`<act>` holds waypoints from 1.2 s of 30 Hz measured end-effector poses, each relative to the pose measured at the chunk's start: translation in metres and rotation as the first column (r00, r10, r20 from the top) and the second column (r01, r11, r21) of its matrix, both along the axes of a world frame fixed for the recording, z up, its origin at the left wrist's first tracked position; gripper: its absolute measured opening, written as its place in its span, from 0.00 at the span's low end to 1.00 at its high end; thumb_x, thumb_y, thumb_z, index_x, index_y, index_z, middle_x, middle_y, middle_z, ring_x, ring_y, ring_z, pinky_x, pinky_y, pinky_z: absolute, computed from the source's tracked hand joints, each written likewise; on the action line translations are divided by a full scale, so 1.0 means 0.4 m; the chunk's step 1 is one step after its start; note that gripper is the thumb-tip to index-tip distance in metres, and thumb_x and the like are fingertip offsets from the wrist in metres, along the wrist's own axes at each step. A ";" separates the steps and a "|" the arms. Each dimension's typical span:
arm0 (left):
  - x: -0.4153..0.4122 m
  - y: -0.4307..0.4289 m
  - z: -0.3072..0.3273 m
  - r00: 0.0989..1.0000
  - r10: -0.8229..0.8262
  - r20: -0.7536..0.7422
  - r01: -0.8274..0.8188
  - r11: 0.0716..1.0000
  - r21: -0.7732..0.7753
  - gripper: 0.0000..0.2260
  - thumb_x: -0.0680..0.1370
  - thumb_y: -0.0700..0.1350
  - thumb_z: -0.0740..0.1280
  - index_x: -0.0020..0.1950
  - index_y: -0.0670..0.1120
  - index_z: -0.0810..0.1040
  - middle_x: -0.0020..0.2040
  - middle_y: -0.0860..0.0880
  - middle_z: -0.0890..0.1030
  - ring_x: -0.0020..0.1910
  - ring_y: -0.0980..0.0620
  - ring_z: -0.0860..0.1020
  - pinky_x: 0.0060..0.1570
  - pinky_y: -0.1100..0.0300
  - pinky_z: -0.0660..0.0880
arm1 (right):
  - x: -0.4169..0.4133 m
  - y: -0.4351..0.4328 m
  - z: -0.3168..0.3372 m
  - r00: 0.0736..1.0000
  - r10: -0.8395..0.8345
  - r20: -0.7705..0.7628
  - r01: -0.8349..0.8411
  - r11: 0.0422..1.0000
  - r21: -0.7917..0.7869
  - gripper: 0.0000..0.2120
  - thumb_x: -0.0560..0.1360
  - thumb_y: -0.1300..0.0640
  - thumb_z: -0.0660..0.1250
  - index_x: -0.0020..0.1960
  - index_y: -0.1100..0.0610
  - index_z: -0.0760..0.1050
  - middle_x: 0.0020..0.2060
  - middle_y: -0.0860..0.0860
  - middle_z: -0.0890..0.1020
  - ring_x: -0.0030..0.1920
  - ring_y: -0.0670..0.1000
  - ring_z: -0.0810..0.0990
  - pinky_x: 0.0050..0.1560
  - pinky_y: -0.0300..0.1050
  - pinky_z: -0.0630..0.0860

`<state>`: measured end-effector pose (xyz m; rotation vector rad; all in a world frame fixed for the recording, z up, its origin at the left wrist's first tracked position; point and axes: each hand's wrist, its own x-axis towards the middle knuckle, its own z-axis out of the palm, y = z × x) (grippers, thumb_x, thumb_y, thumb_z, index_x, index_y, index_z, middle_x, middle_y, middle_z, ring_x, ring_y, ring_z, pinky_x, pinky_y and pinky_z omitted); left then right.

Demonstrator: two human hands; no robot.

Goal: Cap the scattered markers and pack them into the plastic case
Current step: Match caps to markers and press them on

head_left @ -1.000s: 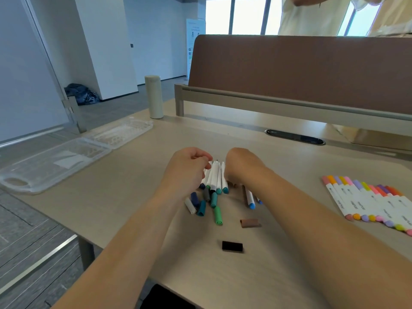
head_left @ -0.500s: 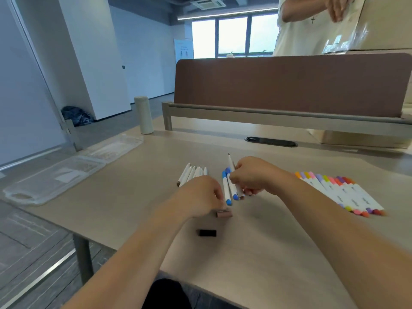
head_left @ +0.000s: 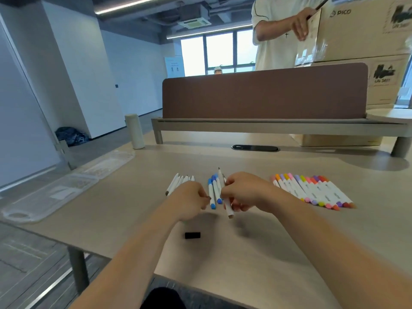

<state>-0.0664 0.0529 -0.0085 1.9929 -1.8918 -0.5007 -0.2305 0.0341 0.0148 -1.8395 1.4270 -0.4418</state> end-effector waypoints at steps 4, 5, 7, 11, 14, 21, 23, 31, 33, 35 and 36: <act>0.029 0.005 0.022 0.741 0.114 -0.662 -0.219 0.973 -0.078 0.06 0.78 0.41 0.67 0.54 0.46 0.81 0.38 0.50 0.84 0.30 0.56 0.73 0.30 0.64 0.69 | -0.001 0.027 -0.002 0.990 0.135 0.044 -0.136 0.990 0.027 0.09 0.75 0.60 0.67 0.53 0.62 0.78 0.34 0.54 0.83 0.29 0.48 0.77 0.29 0.39 0.74; 0.031 0.006 0.025 0.662 0.134 -0.737 -0.256 0.965 -0.054 0.06 0.79 0.40 0.66 0.54 0.45 0.81 0.39 0.48 0.84 0.30 0.55 0.72 0.29 0.64 0.68 | 0.001 0.033 -0.001 0.983 0.170 0.066 -0.172 0.984 0.039 0.07 0.75 0.59 0.67 0.52 0.61 0.77 0.33 0.53 0.83 0.29 0.48 0.77 0.28 0.38 0.73; 0.035 0.005 0.025 0.531 0.170 -0.830 -0.312 0.950 -0.005 0.06 0.79 0.39 0.66 0.53 0.43 0.81 0.38 0.47 0.85 0.31 0.53 0.73 0.29 0.62 0.68 | 0.005 0.040 -0.001 0.969 0.226 0.103 -0.233 0.970 0.063 0.05 0.76 0.59 0.67 0.50 0.59 0.76 0.34 0.54 0.85 0.30 0.49 0.77 0.28 0.39 0.72; 0.035 0.009 0.028 0.428 0.189 -0.884 -0.332 0.943 0.041 0.06 0.80 0.38 0.65 0.53 0.42 0.81 0.42 0.44 0.85 0.34 0.51 0.76 0.30 0.61 0.70 | 0.019 0.043 -0.004 0.959 0.269 0.091 -0.277 0.956 0.093 0.07 0.77 0.57 0.66 0.53 0.59 0.77 0.31 0.52 0.83 0.28 0.48 0.77 0.31 0.40 0.71; 0.033 0.009 0.027 0.421 0.192 -0.887 -0.342 0.939 0.041 0.06 0.80 0.39 0.65 0.53 0.42 0.80 0.42 0.44 0.86 0.35 0.51 0.77 0.30 0.61 0.70 | 0.026 0.041 -0.009 0.958 0.272 0.093 -0.281 0.955 0.099 0.07 0.76 0.58 0.66 0.52 0.59 0.77 0.31 0.52 0.83 0.29 0.49 0.78 0.31 0.40 0.71; 0.036 0.011 0.020 0.521 0.169 -0.837 -0.332 0.943 -0.017 0.05 0.80 0.41 0.65 0.52 0.45 0.81 0.41 0.47 0.86 0.37 0.51 0.79 0.35 0.59 0.73 | 0.040 0.034 -0.013 0.962 0.264 0.063 -0.269 0.960 0.081 0.08 0.77 0.56 0.67 0.53 0.59 0.77 0.30 0.50 0.82 0.28 0.47 0.77 0.32 0.40 0.72; 0.036 0.012 0.017 0.570 0.148 -0.808 -0.314 0.948 -0.048 0.05 0.80 0.42 0.66 0.52 0.45 0.81 0.41 0.48 0.86 0.37 0.52 0.79 0.35 0.60 0.72 | 0.044 0.029 -0.014 0.963 0.263 0.051 -0.266 0.962 0.064 0.08 0.77 0.56 0.67 0.53 0.58 0.78 0.29 0.49 0.82 0.27 0.47 0.77 0.32 0.40 0.73; 0.047 0.005 0.012 0.705 0.106 -0.701 -0.360 0.906 -0.224 0.02 0.78 0.42 0.67 0.48 0.46 0.79 0.40 0.48 0.84 0.34 0.54 0.81 0.34 0.61 0.73 | 0.087 0.005 -0.019 0.974 0.221 0.054 -0.213 0.969 -0.122 0.07 0.77 0.55 0.69 0.46 0.59 0.80 0.43 0.58 0.85 0.46 0.58 0.85 0.52 0.56 0.82; 0.054 -0.005 0.005 0.704 0.116 -0.701 -0.382 0.894 -0.236 0.02 0.78 0.42 0.67 0.48 0.46 0.79 0.40 0.48 0.84 0.34 0.54 0.81 0.35 0.60 0.74 | 0.105 -0.006 -0.026 0.977 0.213 0.017 -0.207 0.963 -0.172 0.08 0.77 0.53 0.69 0.45 0.59 0.80 0.41 0.58 0.85 0.45 0.59 0.84 0.52 0.58 0.81; 0.064 -0.014 -0.005 0.688 0.114 -0.717 -0.397 0.886 -0.240 0.02 0.78 0.41 0.67 0.47 0.45 0.79 0.39 0.47 0.84 0.34 0.54 0.81 0.37 0.57 0.77 | 0.119 -0.021 -0.033 0.981 0.191 -0.012 -0.190 0.959 -0.210 0.09 0.77 0.52 0.68 0.45 0.57 0.81 0.40 0.56 0.85 0.42 0.58 0.84 0.51 0.57 0.81; 0.071 -0.019 -0.010 0.682 0.120 -0.721 -0.408 0.881 -0.238 0.02 0.78 0.41 0.67 0.47 0.44 0.79 0.39 0.47 0.84 0.33 0.54 0.80 0.38 0.56 0.78 | 0.127 -0.027 -0.035 0.983 0.183 -0.026 -0.184 0.958 -0.219 0.10 0.77 0.52 0.68 0.44 0.57 0.81 0.39 0.56 0.84 0.39 0.57 0.83 0.49 0.55 0.80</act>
